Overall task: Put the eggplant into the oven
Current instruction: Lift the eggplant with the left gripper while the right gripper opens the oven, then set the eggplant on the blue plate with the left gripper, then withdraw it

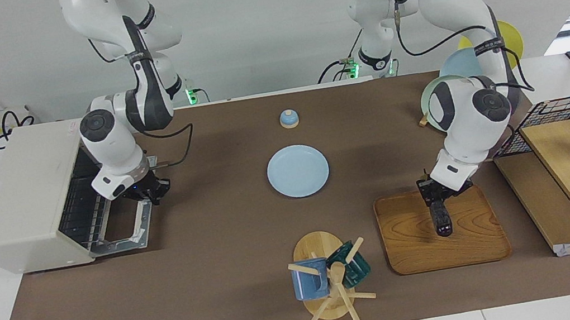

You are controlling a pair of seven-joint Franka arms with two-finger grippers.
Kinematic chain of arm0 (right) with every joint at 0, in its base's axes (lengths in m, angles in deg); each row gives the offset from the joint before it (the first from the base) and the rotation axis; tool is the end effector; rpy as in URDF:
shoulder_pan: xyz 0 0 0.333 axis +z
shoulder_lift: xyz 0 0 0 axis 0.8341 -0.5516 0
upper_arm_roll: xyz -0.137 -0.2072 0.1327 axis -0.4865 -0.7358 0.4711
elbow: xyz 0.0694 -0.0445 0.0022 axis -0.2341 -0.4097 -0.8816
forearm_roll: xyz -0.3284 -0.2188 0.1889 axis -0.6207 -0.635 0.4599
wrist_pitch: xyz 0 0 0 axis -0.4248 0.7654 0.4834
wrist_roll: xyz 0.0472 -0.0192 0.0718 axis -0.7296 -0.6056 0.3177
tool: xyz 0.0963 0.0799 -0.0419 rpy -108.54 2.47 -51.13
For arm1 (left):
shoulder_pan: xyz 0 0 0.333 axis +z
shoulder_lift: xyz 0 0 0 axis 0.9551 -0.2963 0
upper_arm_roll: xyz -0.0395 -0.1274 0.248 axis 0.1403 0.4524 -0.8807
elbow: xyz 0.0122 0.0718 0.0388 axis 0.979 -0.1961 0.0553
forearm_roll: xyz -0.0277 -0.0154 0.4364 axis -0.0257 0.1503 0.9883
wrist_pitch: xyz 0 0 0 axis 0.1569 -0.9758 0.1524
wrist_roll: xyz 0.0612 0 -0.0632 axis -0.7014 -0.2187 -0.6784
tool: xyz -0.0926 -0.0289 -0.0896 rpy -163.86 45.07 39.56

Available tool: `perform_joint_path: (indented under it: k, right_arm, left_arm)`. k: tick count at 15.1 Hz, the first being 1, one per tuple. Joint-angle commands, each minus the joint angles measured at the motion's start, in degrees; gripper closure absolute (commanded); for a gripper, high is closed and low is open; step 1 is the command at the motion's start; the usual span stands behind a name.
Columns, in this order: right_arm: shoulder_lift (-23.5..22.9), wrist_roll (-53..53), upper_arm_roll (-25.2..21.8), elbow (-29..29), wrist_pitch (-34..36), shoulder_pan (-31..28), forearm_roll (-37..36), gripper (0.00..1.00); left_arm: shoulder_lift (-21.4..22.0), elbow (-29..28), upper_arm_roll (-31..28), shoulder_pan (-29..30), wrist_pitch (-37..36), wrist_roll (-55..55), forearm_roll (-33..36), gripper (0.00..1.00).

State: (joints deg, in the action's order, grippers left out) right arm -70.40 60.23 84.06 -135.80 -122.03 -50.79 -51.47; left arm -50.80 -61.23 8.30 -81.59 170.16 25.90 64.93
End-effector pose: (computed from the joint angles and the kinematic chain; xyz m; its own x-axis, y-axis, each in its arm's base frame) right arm 0.5696 0.0138 0.2210 0.9992 0.0126 -0.0377 0.0137 -0.9995 0.0278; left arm 0.6810 -0.1291 0.2915 0.9925 -0.1093 0.0549 -0.1134 -0.9905 0.0784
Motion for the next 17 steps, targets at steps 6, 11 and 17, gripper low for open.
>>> perform_joint_path:
  k: [6, 11, 17]
  right_arm:
    - [-0.1, 0.4, 1.2, 4.4, 4.3, 2.8, 1.3, 1.00]
    - [5.1, 0.7, 3.1, 6.7, 10.7, 2.8, 1.3, 0.00]
    - [7.9, 0.2, 5.4, 6.7, 10.9, 6.5, 1.1, 0.00]
  left_arm:
    - [11.0, -6.4, -0.5, -16.7, -8.2, -26.0, -1.3, 1.00]
    - [16.4, -20.8, -0.5, -28.1, 5.2, -37.9, -2.2, 1.00]
    - [13.6, -24.2, -0.5, -35.8, 12.7, -47.2, -2.3, 1.00]
